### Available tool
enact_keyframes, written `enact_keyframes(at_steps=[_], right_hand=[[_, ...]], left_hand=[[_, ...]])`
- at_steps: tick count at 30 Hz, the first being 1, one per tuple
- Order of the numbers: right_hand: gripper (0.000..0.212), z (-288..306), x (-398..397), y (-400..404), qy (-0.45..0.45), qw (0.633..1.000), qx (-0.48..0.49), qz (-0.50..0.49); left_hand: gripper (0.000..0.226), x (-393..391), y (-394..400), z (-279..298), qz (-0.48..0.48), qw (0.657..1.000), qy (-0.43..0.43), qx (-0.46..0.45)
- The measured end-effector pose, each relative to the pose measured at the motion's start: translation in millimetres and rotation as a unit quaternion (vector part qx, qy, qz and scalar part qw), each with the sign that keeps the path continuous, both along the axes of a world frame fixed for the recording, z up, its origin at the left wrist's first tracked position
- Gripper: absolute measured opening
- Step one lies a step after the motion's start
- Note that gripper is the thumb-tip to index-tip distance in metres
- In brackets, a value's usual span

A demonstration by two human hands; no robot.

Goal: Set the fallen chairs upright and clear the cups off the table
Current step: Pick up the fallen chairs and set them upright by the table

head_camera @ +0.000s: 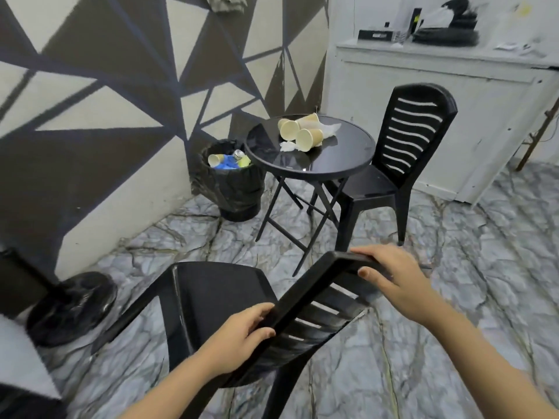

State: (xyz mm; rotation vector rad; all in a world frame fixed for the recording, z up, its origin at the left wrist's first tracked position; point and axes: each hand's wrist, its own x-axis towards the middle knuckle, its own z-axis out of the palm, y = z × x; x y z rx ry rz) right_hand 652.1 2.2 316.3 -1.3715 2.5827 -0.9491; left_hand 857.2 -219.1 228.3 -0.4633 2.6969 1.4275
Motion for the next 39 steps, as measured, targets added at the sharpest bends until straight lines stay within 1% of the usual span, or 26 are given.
enact_keyframes(at_steps=[1, 4, 6, 8, 11, 13, 15, 17, 18, 20, 22, 24, 26, 30, 33, 37, 39], right_hand=[[0.026, 3, 13, -9, 0.003, 1.0, -0.004, 0.001], [0.037, 13, 60, -34, 0.03, 0.999, -0.019, -0.011], [0.035, 18, 94, -46, 0.042, 0.999, -0.033, -0.012], [0.035, 24, 129, -61, 0.053, 0.998, -0.033, -0.002], [0.036, 32, 179, -88, 0.063, 0.998, -0.007, 0.03], [0.038, 39, 205, -102, 0.066, 0.993, 0.029, 0.089], [0.04, 47, 220, -107, 0.07, 0.978, 0.068, 0.182], [0.04, 49, 221, -104, 0.036, 0.963, 0.083, 0.253], [0.039, 47, 217, -100, 0.018, 0.96, 0.082, 0.268], [0.035, 40, 205, -94, -0.005, 0.96, 0.095, 0.265], [0.027, 32, 191, -91, -0.058, 0.962, 0.1, 0.248], [0.016, 21, 179, -92, -0.1, 0.964, 0.085, 0.23], [0.013, 12, 174, -96, -0.12, 0.966, 0.074, 0.216], [0.037, -5, 176, -111, -0.167, 0.958, 0.069, 0.222], [0.05, -14, 181, -123, -0.209, 0.95, 0.066, 0.22], [0.049, -25, 197, -138, -0.26, 0.933, 0.066, 0.242], [0.048, -30, 207, -146, -0.287, 0.924, 0.046, 0.248]], left_hand=[[0.045, 13, -6, 1, 0.008, 1.0, -0.001, 0.004], [0.047, 55, -20, 6, 0.012, 1.0, -0.009, 0.018], [0.042, 79, -26, 15, 0.021, 0.999, -0.008, 0.024], [0.049, 95, -28, 33, 0.051, 0.997, 0.041, 0.037], [0.063, 110, -23, 68, 0.113, 0.98, 0.153, 0.058], [0.065, 129, -19, 86, 0.151, 0.966, 0.205, 0.045], [0.069, 155, -18, 93, 0.194, 0.953, 0.232, 0.032], [0.073, 185, -21, 93, 0.237, 0.94, 0.246, 0.024], [0.075, 199, -24, 93, 0.257, 0.933, 0.252, 0.021], [0.075, 226, -33, 92, 0.294, 0.92, 0.259, 0.019], [0.077, 253, -42, 89, 0.324, 0.91, 0.259, 0.018], [0.077, 279, -48, 84, 0.352, 0.9, 0.255, 0.011], [0.076, 302, -55, 79, 0.375, 0.891, 0.257, 0.002], [0.08, 338, -68, 69, 0.403, 0.878, 0.258, 0.029], [0.087, 362, -75, 62, 0.421, 0.869, 0.254, 0.051], [0.086, 391, -83, 54, 0.447, 0.86, 0.235, 0.074], [0.085, 402, -87, 51, 0.456, 0.855, 0.227, 0.097]])
